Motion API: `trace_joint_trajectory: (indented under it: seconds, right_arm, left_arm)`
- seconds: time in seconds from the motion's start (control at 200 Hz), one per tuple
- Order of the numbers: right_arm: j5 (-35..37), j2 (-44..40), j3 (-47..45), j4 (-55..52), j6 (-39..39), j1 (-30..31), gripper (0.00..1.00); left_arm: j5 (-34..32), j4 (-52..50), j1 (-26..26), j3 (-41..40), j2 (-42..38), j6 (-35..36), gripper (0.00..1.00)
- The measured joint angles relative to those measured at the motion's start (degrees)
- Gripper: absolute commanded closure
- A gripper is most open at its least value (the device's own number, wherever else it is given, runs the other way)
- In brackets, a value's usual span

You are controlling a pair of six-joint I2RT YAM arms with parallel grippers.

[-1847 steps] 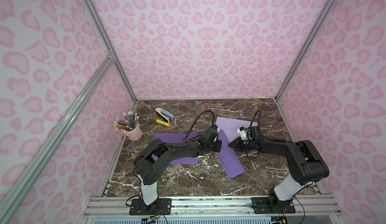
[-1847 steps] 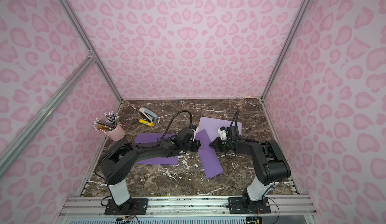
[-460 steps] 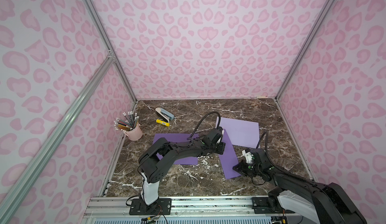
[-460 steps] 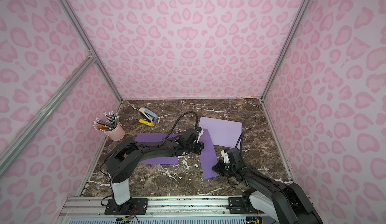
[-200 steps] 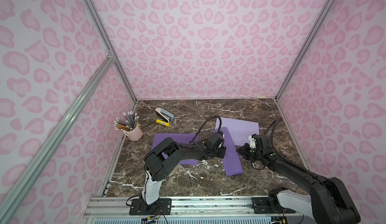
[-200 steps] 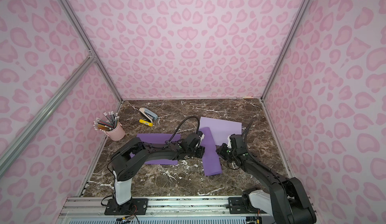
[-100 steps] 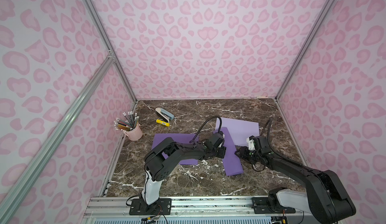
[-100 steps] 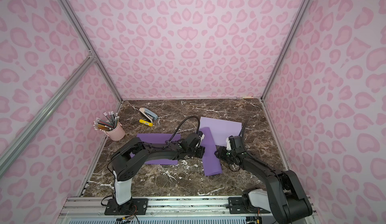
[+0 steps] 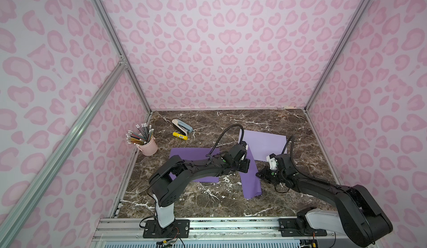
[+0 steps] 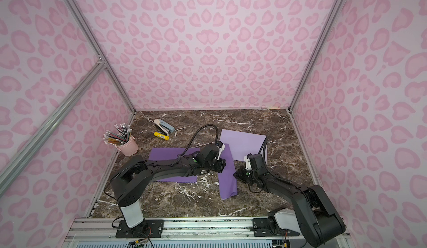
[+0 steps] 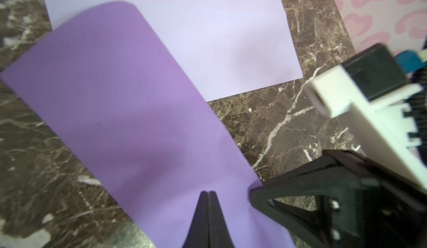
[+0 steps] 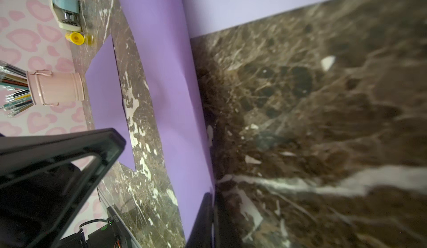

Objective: Fold the rectangular paper in half along the long edge
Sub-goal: Fold the paper at the center of the board.

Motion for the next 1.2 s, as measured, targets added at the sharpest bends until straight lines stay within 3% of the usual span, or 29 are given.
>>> trace_joint_trajectory:
  seconds: [0.135, 0.24, 0.345, 1.2]
  right_arm:
    - [-0.07, -0.22, -1.86, 3.89, 3.85, 1.81, 0.93]
    - [0.22, -0.31, -2.47, 6.01, 6.99, 3.13, 0.76]
    - [1.49, -0.31, -1.81, 6.82, 8.2, 5.03, 0.7]
    - [7.93, 2.34, -0.52, 7.96, 12.39, 7.96, 0.71]
  left_arm:
    - [-1.16, -0.7, 0.0, -1.62, -2.73, 0.17, 0.96]
    - [-2.01, -1.55, 0.0, -3.02, -3.72, 0.17, 0.96]
    - [-2.45, -2.62, 0.02, -4.35, -4.46, 0.15, 0.96]
    - [-5.25, -5.18, 2.51, -5.11, -4.24, 1.44, 0.96]
